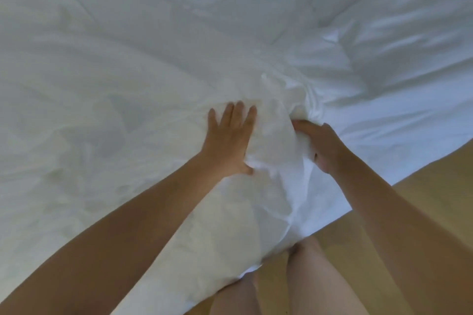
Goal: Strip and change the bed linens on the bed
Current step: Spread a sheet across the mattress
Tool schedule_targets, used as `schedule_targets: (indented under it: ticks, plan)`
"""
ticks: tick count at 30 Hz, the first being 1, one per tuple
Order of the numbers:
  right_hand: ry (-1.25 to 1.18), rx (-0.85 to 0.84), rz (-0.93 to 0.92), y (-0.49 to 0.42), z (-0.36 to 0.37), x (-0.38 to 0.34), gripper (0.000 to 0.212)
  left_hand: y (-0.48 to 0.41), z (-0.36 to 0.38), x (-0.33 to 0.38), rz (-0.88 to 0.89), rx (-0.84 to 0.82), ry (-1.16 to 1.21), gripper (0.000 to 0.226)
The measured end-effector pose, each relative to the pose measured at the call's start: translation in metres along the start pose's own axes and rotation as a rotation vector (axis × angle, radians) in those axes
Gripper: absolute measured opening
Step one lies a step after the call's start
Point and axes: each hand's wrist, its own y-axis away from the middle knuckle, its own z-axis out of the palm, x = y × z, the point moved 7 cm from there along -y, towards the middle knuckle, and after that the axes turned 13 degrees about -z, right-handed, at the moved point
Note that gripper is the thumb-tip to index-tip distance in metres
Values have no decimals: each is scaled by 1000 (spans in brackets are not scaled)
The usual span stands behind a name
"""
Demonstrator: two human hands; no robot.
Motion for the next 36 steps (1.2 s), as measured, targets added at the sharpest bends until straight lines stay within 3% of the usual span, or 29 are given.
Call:
schedule_targets:
  ticks: [5, 8, 11, 14, 17, 19, 21, 24, 28, 32, 34, 36]
  plan:
    - [-34, -11, 55, 8, 9, 3, 21, -49, -3, 22, -13, 51, -55, 44]
    - [-15, 19, 60, 12, 16, -6, 23, -51, -25, 0, 0, 27, 93, 30]
    - [-15, -36, -27, 14, 34, -34, 15, -34, -63, -37, 28, 136, 240, 25]
    - [30, -199, -136, 15, 77, -71, 12, -4, -82, -107, -100, 223, 372, 28]
    - [77, -270, -183, 7, 110, -99, 6, 25, -71, -202, -418, 157, 368, 36]
    - [26, -222, -166, -5, 100, -101, 11, 43, -55, -254, -609, 55, 307, 41]
    - [42, -115, -140, -13, 67, -87, 15, 53, -42, -274, -658, 28, 247, 37]
    - [130, -25, -62, -11, 30, -41, 28, 42, -26, -255, -578, -71, 151, 40]
    - [131, -22, -47, -17, 32, -22, 21, 24, -30, -192, -429, -227, -107, 69]
    - [55, -21, -41, -21, 30, -24, 16, 15, -33, -94, -180, -173, 15, 107]
    - [-14, -53, -47, -18, 34, -26, 15, 2, -20, -58, -160, -153, -60, 123]
    - [-111, -91, -37, -16, 40, -27, 21, -17, -11, -43, -128, -44, -215, 116]
